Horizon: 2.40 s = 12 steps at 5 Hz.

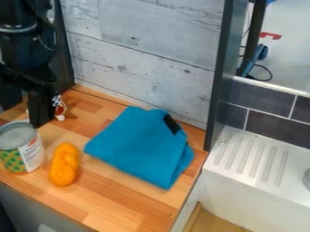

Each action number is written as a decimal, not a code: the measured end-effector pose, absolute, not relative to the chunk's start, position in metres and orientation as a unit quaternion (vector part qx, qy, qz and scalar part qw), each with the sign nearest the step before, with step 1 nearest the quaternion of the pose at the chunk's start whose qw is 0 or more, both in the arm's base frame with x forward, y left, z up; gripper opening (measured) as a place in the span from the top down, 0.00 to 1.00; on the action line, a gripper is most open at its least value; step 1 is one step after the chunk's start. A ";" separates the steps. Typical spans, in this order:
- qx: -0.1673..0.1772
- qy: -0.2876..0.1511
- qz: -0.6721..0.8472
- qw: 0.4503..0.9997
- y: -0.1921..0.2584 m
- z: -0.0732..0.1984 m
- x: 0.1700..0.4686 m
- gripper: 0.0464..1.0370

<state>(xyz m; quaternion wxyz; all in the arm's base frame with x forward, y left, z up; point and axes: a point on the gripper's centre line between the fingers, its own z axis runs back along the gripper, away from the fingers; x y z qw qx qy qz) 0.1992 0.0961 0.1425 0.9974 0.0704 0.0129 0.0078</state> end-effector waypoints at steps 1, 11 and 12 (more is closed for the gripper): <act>0.065 0.021 0.008 0.998 0.095 0.137 0.198 0.04; -0.010 0.045 0.052 0.998 0.101 0.044 0.216 0.04; -0.003 0.050 0.066 0.997 0.116 0.045 0.217 0.04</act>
